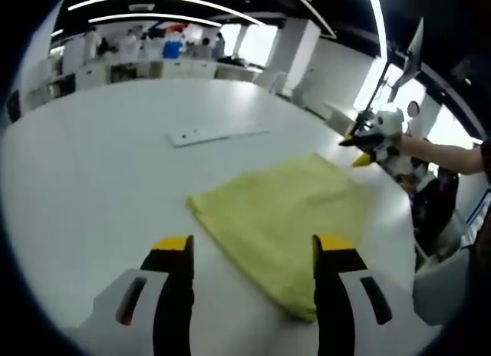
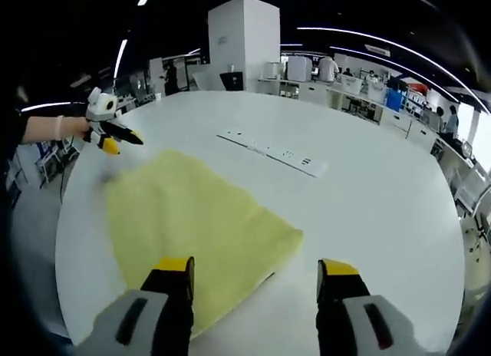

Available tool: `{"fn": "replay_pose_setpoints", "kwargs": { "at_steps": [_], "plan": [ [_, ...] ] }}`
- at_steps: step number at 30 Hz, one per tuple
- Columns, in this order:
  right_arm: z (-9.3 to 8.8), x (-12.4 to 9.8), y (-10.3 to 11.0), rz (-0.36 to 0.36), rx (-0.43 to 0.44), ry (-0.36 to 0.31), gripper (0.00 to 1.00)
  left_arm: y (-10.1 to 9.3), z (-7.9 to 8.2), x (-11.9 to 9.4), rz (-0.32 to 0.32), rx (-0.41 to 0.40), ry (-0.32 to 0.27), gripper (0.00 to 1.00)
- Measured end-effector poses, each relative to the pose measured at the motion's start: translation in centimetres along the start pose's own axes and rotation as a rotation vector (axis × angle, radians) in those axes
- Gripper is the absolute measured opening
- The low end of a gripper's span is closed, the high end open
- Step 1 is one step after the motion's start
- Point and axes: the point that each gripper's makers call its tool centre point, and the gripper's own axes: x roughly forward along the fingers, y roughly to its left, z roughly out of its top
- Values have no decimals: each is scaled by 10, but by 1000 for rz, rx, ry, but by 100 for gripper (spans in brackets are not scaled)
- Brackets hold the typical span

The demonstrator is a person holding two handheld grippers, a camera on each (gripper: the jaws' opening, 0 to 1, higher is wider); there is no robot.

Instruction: Fold the garment on the visible template until the final outline fits inside the template.

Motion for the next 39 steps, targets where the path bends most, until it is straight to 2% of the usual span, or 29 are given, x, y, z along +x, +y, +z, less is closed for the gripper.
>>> {"fn": "replay_pose_setpoints", "kwargs": {
  "at_steps": [11,22,30,34,39],
  "plan": [
    [-19,-18,21,20,48,-8,56,-17,-40,-17,-24,-59,23,50],
    [-32,-31,32,24,78,-10,52,-26,-62,-30,-25,-104,19,48],
    [-45,-40,43,42,112,-6,42,-37,-73,-33,-34,-126,12,42],
    [-58,-42,53,72,139,19,32,-47,-83,-32,-47,-139,18,41],
    [-70,-44,63,96,188,28,27,-57,-93,-29,-61,-149,28,40]
  ]
}}
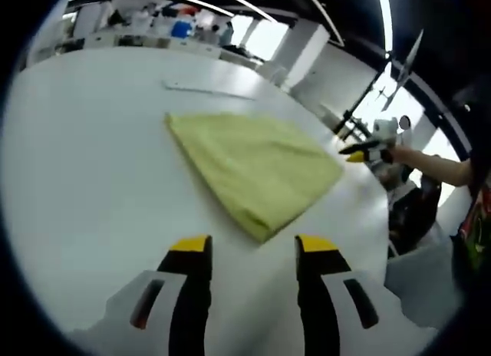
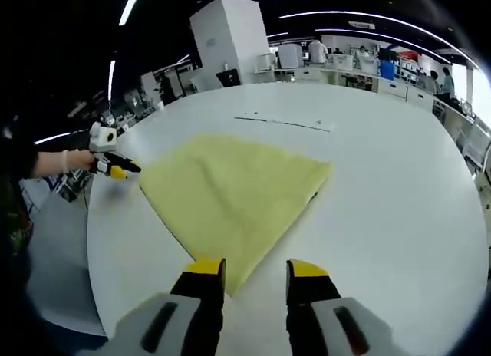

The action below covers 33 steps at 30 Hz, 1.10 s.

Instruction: Fold the garment on the visible template until the final outline fits inside the template.

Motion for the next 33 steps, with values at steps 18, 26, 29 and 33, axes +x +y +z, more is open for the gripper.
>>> {"fn": "replay_pose_setpoints", "kwargs": {
  "at_steps": [18,26,29,33],
  "plan": [
    [-28,9,8,53,82,21,13,-5,-5,12,-10,-31,-30,28],
    [-28,9,4,58,95,22,11,-2,-2,16,2,-38,-37,18],
    [-29,9,5,60,100,22,9,-2,-3,17,4,-36,-33,13],
    [-30,10,6,62,102,27,5,-2,-3,18,6,-34,-32,7]
  ]
}}
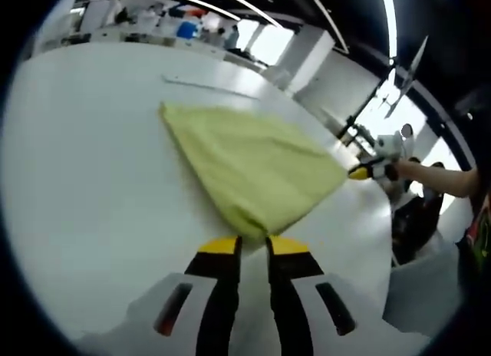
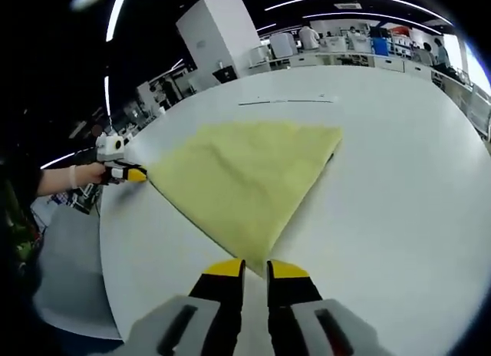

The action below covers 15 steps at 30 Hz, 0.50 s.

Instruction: Fold the garment on the visible template until the final outline fits inside the template.

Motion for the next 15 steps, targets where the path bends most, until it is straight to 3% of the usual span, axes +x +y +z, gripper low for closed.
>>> {"fn": "replay_pose_setpoints", "kwargs": {
  "at_steps": [2,15],
  "plan": [
    [0,-1,0,1,2,-1,2,1,-1,0,4,5,3,0],
    [1,-3,1,7,20,-3,0,2,-2,-3,-1,52,9,0]
  ]
}}
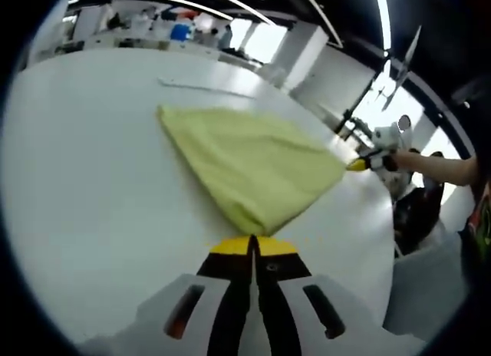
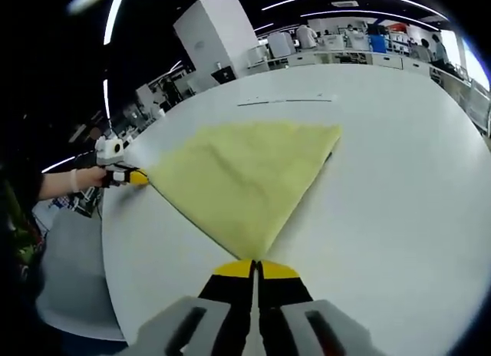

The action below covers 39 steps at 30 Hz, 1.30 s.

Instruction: Fold the garment on the visible template until the final outline fits inside the template.

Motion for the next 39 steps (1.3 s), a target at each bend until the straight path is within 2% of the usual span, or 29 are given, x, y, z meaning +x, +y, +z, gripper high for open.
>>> {"fn": "replay_pose_setpoints", "kwargs": {
  "at_steps": [11,15,18,21,28,32,35,39],
  "plan": [
    [1,-7,0,8,1,-3,0,7,-5,-19,6,40,21,0],
    [-1,-7,3,18,-1,2,0,6,-7,-20,6,48,29,0],
    [-3,-8,4,18,1,6,0,6,-14,-21,8,55,54,0],
    [-3,-10,4,21,5,0,0,5,-16,-25,10,55,49,0],
    [-5,-8,5,18,16,-1,0,5,-5,-19,17,23,0,0],
    [-4,-9,4,20,15,-1,0,3,1,-11,7,18,-6,11],
    [-3,-10,4,19,16,-4,0,2,0,-6,-2,21,4,2],
    [-3,-11,4,19,18,-3,0,1,-1,-7,-10,-11,7,0]
  ]
}}
